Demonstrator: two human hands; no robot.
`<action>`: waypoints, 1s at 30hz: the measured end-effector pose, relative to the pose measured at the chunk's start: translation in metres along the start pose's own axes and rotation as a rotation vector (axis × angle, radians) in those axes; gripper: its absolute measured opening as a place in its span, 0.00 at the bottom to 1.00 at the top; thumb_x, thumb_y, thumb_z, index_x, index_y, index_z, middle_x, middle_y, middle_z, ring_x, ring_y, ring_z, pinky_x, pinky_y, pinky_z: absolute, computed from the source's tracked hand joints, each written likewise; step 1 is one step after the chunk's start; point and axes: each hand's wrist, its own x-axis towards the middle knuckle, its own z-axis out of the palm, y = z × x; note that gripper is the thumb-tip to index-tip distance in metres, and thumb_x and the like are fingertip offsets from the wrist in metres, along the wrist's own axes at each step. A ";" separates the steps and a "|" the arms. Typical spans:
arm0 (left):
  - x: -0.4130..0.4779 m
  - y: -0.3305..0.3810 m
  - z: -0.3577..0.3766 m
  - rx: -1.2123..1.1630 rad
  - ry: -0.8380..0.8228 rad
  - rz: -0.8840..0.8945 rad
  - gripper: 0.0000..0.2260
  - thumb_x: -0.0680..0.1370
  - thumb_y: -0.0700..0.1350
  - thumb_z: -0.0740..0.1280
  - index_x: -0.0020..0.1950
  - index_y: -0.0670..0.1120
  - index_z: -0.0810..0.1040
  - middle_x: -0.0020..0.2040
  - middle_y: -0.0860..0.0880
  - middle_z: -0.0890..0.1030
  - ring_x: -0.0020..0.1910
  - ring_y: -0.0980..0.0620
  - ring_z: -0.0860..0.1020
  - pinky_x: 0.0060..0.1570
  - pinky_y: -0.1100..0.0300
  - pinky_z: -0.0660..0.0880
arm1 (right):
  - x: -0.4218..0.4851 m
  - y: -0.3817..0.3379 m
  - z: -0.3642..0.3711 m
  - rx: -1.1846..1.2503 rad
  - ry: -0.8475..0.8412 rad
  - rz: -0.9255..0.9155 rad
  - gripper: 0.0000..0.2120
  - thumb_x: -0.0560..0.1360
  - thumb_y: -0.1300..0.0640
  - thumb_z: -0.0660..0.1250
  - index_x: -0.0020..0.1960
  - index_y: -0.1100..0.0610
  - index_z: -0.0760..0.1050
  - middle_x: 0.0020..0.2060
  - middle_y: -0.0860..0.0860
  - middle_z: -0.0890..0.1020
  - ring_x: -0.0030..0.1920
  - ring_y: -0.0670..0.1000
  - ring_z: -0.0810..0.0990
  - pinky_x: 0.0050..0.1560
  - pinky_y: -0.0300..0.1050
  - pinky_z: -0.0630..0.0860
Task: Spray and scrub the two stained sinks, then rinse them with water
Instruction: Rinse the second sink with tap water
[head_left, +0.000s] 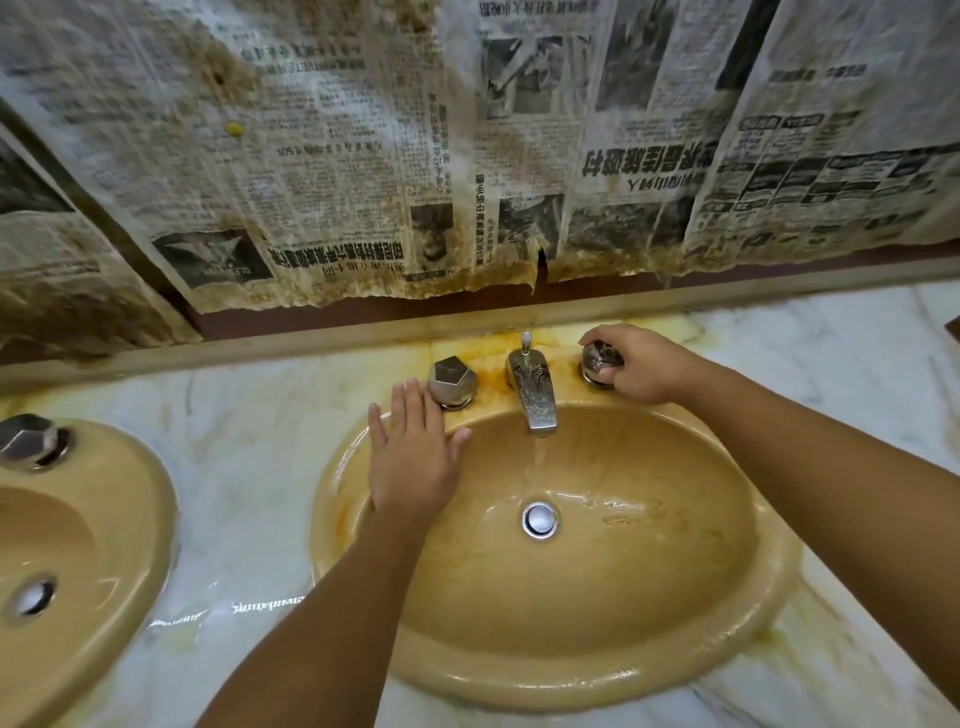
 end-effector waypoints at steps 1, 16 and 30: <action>0.000 0.000 0.001 0.009 0.011 -0.003 0.35 0.84 0.64 0.39 0.83 0.42 0.57 0.83 0.42 0.56 0.83 0.41 0.49 0.79 0.37 0.48 | 0.000 -0.004 0.003 0.063 0.029 0.040 0.25 0.80 0.55 0.69 0.76 0.51 0.69 0.73 0.55 0.72 0.69 0.56 0.73 0.64 0.44 0.70; 0.000 0.002 0.000 0.007 0.002 -0.015 0.36 0.84 0.64 0.40 0.83 0.41 0.55 0.83 0.42 0.55 0.83 0.42 0.48 0.79 0.37 0.47 | 0.006 0.005 0.031 0.236 0.212 -0.011 0.20 0.82 0.52 0.67 0.72 0.54 0.69 0.67 0.52 0.72 0.65 0.53 0.73 0.62 0.43 0.67; -0.002 0.003 -0.005 0.023 -0.005 -0.018 0.35 0.85 0.64 0.42 0.83 0.41 0.56 0.83 0.42 0.55 0.83 0.42 0.49 0.79 0.38 0.49 | 0.026 -0.044 0.056 0.198 0.489 0.420 0.27 0.80 0.44 0.67 0.71 0.60 0.70 0.70 0.58 0.72 0.70 0.61 0.69 0.67 0.57 0.68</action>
